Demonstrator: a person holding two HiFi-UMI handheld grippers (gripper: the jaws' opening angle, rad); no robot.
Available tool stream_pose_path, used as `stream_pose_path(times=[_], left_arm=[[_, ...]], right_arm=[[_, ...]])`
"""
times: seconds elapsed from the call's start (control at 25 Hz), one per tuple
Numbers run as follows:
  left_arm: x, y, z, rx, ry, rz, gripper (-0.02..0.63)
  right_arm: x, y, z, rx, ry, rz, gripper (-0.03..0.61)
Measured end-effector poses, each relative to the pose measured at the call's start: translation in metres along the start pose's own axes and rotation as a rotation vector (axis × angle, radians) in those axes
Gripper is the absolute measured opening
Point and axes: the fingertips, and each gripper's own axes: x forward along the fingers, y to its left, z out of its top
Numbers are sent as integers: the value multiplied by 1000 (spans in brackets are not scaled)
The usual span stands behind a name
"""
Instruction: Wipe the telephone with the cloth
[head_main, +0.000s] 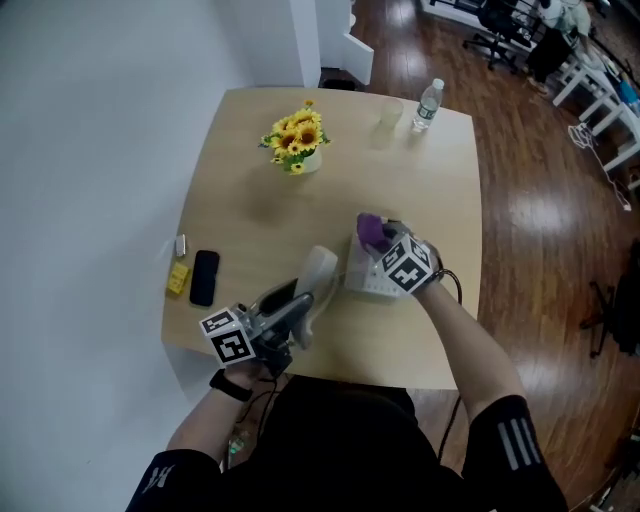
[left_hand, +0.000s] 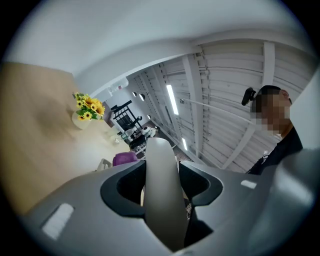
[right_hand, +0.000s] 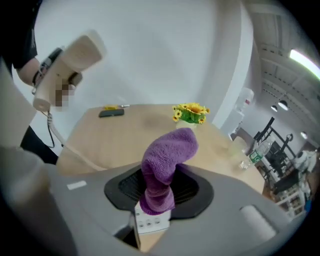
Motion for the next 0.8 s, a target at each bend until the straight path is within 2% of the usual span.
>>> stream_pose_path(times=[0.12,0.32,0.6,0.8], left_arm=[[-8,0,-2,4,1,28,206],[-23,7,-6,11,2,72,206],[-29,23,1,1,-12,98,206],[-12,26,8,38,6,82,206]], right_arm=[[35,-29,-9,-59,97,-31,130],[76,-33,-29,-33,189,-13,130],[74,18,-44,8,168,9,128],[66,79,-64,-61,170,76,129]])
